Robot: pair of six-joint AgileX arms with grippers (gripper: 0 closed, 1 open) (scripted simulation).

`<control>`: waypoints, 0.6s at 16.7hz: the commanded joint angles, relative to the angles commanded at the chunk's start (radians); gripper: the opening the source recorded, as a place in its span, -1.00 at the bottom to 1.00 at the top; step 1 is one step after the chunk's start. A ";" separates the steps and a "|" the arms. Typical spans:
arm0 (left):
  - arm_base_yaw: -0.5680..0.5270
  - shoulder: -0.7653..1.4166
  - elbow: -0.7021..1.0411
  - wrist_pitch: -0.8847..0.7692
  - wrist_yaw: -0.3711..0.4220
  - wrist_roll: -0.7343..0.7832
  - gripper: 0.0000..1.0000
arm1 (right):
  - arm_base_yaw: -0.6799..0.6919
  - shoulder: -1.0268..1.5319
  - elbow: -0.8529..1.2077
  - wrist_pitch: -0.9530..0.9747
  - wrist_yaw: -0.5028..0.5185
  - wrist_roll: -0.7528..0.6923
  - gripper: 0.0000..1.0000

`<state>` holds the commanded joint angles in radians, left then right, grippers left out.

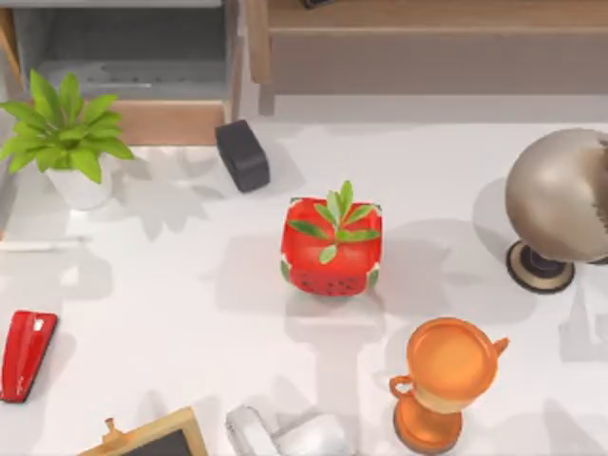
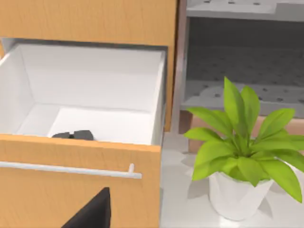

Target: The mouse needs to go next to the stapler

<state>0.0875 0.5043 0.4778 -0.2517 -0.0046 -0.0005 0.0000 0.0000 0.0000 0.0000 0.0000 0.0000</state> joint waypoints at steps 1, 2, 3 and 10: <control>0.015 0.090 0.086 -0.045 -0.001 0.000 1.00 | 0.000 0.000 0.000 0.000 0.000 0.000 1.00; 0.031 0.185 0.175 -0.092 -0.002 0.000 1.00 | 0.000 0.000 0.000 0.000 0.000 0.000 1.00; 0.046 0.283 0.268 -0.141 -0.002 0.000 1.00 | 0.000 0.000 0.000 0.000 0.000 0.000 1.00; 0.157 1.029 0.972 -0.514 -0.006 0.000 1.00 | 0.000 0.000 0.000 0.000 0.000 0.000 1.00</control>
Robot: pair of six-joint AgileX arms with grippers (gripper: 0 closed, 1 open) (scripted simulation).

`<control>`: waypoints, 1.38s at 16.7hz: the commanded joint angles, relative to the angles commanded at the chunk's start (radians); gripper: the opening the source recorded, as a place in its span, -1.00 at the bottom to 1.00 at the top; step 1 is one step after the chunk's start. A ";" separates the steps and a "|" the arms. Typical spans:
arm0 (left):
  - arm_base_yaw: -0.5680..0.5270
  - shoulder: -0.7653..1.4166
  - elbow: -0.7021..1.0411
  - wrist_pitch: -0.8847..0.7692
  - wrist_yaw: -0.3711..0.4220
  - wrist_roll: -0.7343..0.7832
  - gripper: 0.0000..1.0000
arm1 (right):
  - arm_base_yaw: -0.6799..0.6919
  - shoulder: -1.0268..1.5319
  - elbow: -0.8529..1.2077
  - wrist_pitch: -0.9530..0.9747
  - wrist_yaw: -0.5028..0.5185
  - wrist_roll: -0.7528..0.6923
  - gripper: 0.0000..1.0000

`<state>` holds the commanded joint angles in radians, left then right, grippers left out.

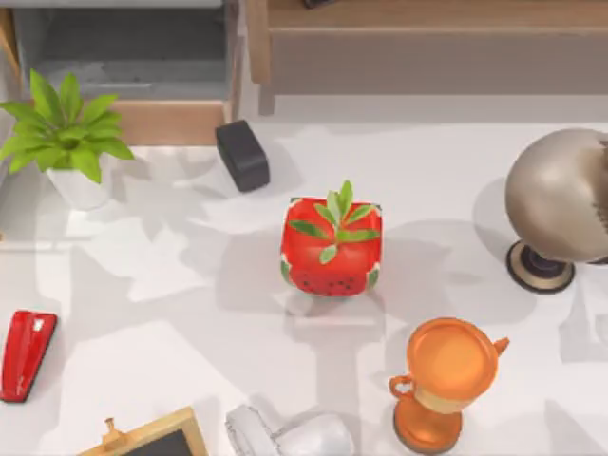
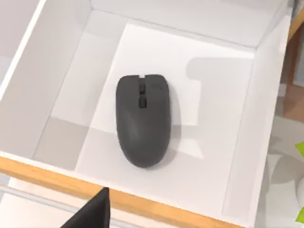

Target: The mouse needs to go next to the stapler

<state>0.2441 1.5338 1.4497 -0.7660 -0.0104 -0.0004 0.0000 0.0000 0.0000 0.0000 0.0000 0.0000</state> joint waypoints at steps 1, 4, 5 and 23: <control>0.014 0.106 0.100 -0.054 0.000 0.000 1.00 | 0.000 0.000 0.000 0.000 0.000 0.000 1.00; 0.050 0.410 0.385 -0.207 0.001 0.001 1.00 | 0.000 0.000 0.000 0.000 0.000 0.000 1.00; 0.060 0.503 0.473 -0.254 0.001 0.001 1.00 | 0.000 0.000 0.000 0.000 0.000 0.000 1.00; 0.077 1.071 0.999 -0.546 0.015 0.008 1.00 | 0.000 0.000 0.000 0.000 0.000 0.000 1.00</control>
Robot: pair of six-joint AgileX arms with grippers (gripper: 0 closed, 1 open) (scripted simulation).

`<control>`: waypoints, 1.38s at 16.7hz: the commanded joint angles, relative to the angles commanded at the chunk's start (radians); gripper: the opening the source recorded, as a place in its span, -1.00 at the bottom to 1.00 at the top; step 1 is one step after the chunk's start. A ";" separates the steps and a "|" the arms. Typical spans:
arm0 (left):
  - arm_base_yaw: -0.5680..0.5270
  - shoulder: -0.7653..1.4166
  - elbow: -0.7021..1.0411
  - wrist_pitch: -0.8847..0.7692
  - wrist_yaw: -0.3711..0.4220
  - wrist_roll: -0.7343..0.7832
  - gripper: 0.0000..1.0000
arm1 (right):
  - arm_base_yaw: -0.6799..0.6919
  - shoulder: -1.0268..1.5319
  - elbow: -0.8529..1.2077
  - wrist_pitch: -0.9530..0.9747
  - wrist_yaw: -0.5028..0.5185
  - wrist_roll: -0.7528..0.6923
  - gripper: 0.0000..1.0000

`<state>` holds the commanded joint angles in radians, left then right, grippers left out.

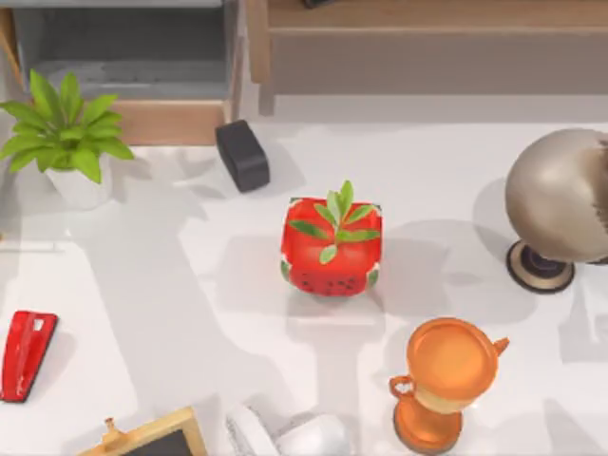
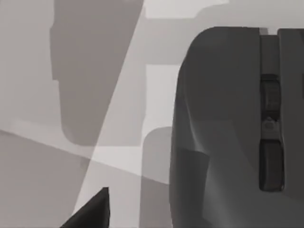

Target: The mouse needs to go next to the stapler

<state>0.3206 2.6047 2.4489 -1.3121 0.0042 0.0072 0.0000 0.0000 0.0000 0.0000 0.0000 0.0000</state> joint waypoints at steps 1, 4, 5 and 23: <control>0.001 0.000 -0.004 0.004 0.000 0.002 1.00 | 0.000 0.000 0.000 0.000 0.000 0.000 1.00; 0.005 -0.001 -0.019 0.021 0.001 0.006 1.00 | 0.000 0.000 0.000 0.000 0.000 0.000 1.00; 0.005 -0.001 -0.025 0.027 0.001 0.007 1.00 | 0.000 0.000 0.000 0.000 0.000 0.000 1.00; -0.004 0.014 -0.082 0.099 0.001 -0.001 0.55 | 0.000 0.000 0.000 0.000 0.000 0.000 1.00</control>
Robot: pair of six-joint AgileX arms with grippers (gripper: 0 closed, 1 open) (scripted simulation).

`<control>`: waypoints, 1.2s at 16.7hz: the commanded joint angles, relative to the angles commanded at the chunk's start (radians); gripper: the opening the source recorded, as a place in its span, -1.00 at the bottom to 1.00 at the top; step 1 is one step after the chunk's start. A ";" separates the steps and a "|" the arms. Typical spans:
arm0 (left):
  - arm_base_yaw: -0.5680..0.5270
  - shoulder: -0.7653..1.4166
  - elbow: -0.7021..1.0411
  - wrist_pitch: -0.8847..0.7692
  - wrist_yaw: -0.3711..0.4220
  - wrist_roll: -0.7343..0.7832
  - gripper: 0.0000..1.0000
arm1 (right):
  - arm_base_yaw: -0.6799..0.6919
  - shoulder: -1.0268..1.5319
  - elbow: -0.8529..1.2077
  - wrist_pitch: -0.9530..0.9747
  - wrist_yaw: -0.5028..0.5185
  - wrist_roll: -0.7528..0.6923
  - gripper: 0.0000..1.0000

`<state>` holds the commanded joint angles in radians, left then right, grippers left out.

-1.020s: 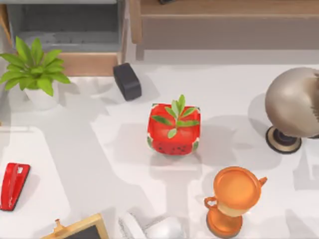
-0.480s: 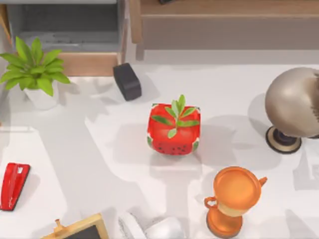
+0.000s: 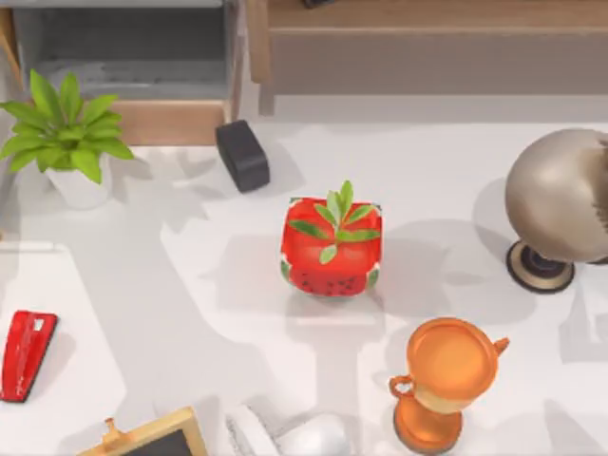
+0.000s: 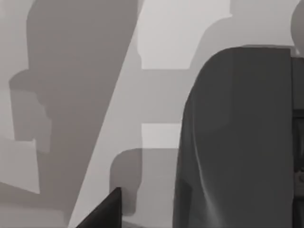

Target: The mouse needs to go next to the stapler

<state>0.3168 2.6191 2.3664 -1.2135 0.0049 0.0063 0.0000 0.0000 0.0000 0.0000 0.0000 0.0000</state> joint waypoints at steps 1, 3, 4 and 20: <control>0.000 0.000 0.000 0.000 0.000 0.000 0.40 | 0.000 0.000 0.000 0.000 0.000 0.000 1.00; 0.000 0.000 0.000 0.000 0.000 0.000 0.10 | 0.000 0.000 0.000 0.000 0.000 0.000 1.00; 0.000 0.000 0.000 0.000 0.000 0.000 -0.06 | 0.000 0.000 0.000 0.000 0.000 0.000 1.00; 0.002 -0.003 0.000 0.000 0.000 0.002 -1.00 | 0.000 0.000 0.000 0.000 0.000 0.000 1.00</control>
<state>0.3183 2.6160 2.3668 -1.2137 0.0046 0.0078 0.0000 0.0000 0.0000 0.0000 0.0000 0.0000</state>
